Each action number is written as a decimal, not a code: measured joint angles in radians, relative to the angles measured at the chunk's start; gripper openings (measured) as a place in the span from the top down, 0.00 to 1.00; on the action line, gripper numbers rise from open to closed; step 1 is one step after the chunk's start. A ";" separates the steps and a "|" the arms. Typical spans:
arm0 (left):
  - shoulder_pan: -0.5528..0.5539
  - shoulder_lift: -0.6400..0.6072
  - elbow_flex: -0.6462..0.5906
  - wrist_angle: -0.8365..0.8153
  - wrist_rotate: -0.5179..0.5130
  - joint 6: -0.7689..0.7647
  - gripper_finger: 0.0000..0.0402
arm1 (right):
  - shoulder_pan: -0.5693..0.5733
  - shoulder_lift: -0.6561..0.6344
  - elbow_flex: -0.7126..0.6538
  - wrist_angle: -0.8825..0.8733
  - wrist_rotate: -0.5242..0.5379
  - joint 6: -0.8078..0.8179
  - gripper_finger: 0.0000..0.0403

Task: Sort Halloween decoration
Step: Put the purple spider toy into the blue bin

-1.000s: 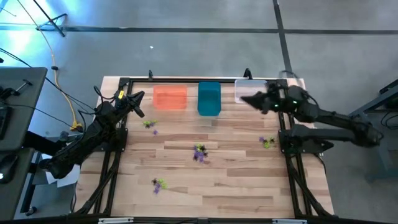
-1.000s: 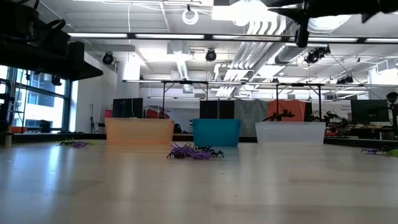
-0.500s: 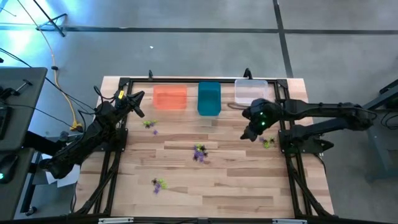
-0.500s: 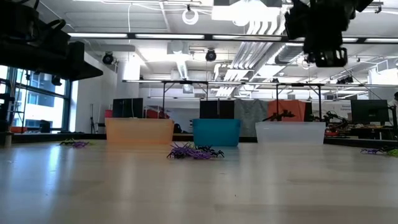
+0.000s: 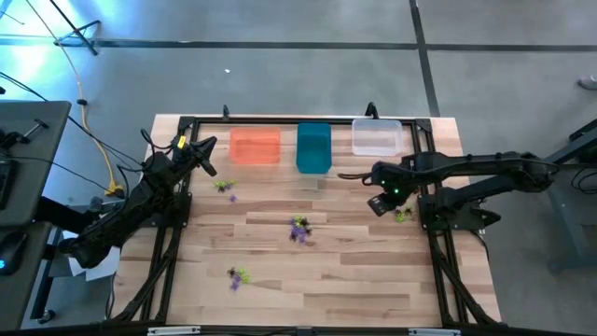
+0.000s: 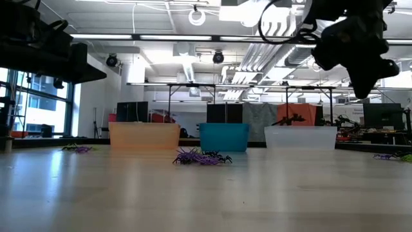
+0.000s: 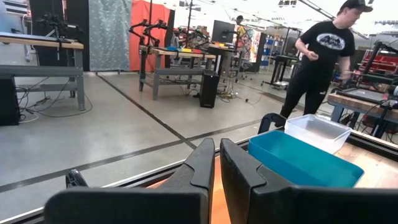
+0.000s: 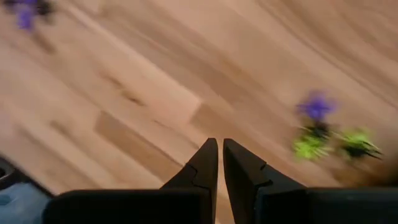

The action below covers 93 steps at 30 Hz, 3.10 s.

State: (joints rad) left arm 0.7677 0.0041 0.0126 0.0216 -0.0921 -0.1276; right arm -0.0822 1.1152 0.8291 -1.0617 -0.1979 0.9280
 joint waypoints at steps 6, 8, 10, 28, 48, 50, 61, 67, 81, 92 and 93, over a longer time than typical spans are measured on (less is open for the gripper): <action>0.000 0.000 0.000 0.000 0.000 0.000 0.96 | 0.000 0.000 0.000 -0.114 0.092 0.037 0.87; 0.000 0.000 0.000 0.000 0.000 0.000 0.96 | 0.000 0.000 0.000 -0.137 0.116 0.042 0.82; 0.000 0.000 0.000 0.000 0.000 0.000 0.96 | -0.001 0.000 0.000 -0.138 0.137 0.044 0.75; 0.000 0.000 0.000 0.000 0.000 0.000 0.96 | -0.029 -0.001 -0.177 -0.015 0.130 0.039 0.49; 0.000 0.000 0.000 0.000 0.000 0.000 0.96 | -0.029 0.024 -0.306 0.195 0.177 0.211 0.49; 0.000 0.000 0.000 0.000 0.000 0.000 0.96 | -0.029 0.025 -0.306 0.204 0.190 0.226 0.49; 0.000 0.000 0.000 0.000 0.000 0.000 0.96 | -0.029 0.170 -0.304 0.277 0.196 0.262 0.49; 0.000 0.000 0.000 0.000 0.000 0.000 0.96 | -0.029 0.209 -0.300 0.278 0.195 0.269 0.58; 0.000 0.000 0.000 0.000 0.000 0.000 0.96 | -0.029 0.148 -0.305 0.248 0.197 0.269 0.99; 0.000 0.000 0.000 0.000 0.000 0.000 0.96 | -0.029 0.147 -0.212 0.184 0.246 0.194 1.00; 0.000 0.000 0.000 0.000 0.000 0.000 0.96 | -0.029 0.147 -0.202 0.178 0.247 0.190 1.00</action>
State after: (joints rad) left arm 0.7677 0.0043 0.0128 0.0217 -0.0925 -0.1280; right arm -0.1112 1.2625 0.6272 -0.8840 0.0486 1.1180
